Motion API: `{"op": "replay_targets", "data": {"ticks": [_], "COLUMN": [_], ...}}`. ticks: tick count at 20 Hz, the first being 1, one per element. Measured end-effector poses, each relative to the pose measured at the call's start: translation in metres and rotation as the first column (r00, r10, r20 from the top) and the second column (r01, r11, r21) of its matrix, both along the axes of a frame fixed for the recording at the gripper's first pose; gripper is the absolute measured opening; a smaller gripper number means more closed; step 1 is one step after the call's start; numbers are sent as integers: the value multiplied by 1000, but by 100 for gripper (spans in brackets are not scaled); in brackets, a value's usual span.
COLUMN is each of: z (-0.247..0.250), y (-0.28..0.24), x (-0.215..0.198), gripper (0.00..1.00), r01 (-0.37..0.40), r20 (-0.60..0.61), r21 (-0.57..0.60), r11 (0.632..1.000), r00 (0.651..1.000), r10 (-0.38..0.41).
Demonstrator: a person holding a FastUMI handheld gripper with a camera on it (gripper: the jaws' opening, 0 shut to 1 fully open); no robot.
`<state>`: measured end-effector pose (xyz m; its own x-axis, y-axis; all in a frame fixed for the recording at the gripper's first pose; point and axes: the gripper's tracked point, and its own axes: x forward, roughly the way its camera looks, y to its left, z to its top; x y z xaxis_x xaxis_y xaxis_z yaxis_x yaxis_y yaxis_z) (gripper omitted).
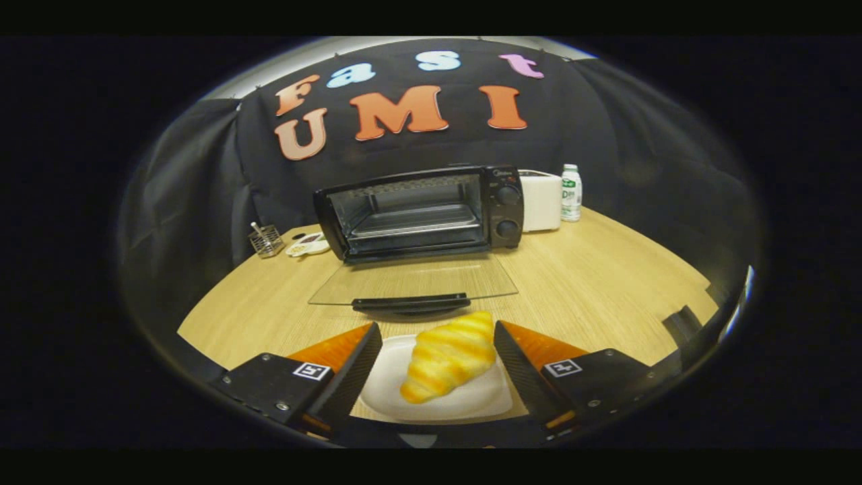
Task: Open the toaster oven, put the food inside, and close the toaster oven door.
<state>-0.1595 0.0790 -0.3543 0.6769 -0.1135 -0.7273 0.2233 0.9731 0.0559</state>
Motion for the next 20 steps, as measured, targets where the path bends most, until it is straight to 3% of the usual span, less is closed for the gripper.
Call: {"op": "replay_targets", "data": {"ticks": [3,13,15,16,20], "z": [-20,-43,-58,-55,-53], "y": [15,10,9,3,4], "x": [-16,-27,-38,-29,-35], "gripper": [99,96,94,90,68], "r01": [-4,13,6,0,31], "r20": [-49,-116,-178,-137,-177], "r21": [25,-55,-75,-115,-74], "r11": [1000,998,997,993,997], "r00": [999,993,984,990,983], "r10": [5,-20,-19,-16,-44]}}
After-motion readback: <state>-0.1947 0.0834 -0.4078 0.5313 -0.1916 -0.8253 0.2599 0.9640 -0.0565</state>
